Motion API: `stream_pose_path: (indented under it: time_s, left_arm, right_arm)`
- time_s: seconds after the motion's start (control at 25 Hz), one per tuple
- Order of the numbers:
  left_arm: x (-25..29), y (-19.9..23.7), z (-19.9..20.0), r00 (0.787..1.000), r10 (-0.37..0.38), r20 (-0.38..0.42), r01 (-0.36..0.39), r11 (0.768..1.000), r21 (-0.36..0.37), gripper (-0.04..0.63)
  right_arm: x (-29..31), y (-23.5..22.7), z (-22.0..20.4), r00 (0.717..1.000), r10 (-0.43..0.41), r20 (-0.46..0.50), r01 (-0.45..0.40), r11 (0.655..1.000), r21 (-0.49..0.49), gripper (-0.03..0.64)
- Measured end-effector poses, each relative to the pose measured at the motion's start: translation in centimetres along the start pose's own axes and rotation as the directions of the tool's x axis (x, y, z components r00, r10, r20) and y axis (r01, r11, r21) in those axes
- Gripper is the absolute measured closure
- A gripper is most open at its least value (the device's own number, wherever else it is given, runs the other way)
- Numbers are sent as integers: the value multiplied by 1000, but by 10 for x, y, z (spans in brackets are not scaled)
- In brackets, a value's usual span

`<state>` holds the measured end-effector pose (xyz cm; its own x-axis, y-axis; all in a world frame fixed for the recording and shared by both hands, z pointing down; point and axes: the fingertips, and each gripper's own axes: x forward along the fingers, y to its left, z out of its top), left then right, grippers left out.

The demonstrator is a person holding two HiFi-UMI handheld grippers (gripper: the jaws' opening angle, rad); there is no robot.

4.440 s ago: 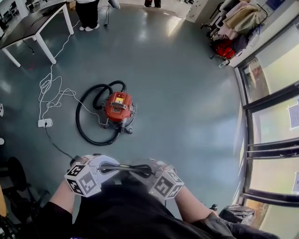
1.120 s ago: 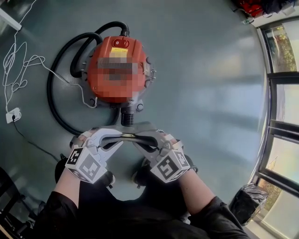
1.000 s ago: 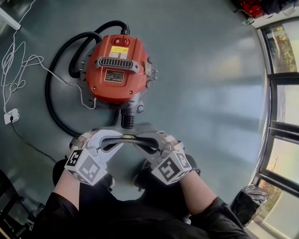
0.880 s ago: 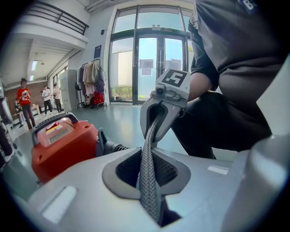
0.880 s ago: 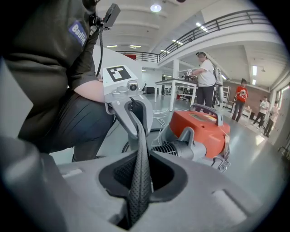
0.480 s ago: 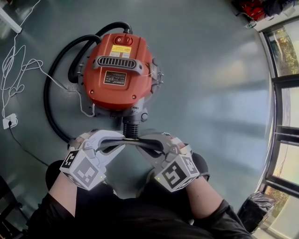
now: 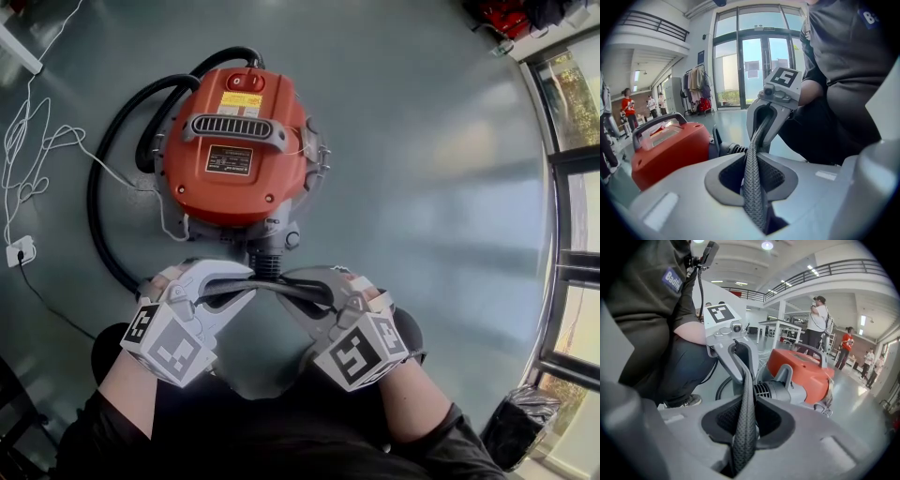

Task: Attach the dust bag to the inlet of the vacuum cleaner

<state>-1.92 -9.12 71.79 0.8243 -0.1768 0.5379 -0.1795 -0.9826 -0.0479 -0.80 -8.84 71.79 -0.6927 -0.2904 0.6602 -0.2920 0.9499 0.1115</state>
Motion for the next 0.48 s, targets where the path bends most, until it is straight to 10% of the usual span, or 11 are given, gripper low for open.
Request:
stream_pose_path:
  time_s: [0.48]
  left_arm:
    - [1, 1, 0, 1000, -14, -6, 14, 1000, 6, 518]
  right_arm:
    - [-9, -3, 4, 1000, -10, -4, 10, 999, -33, 560]
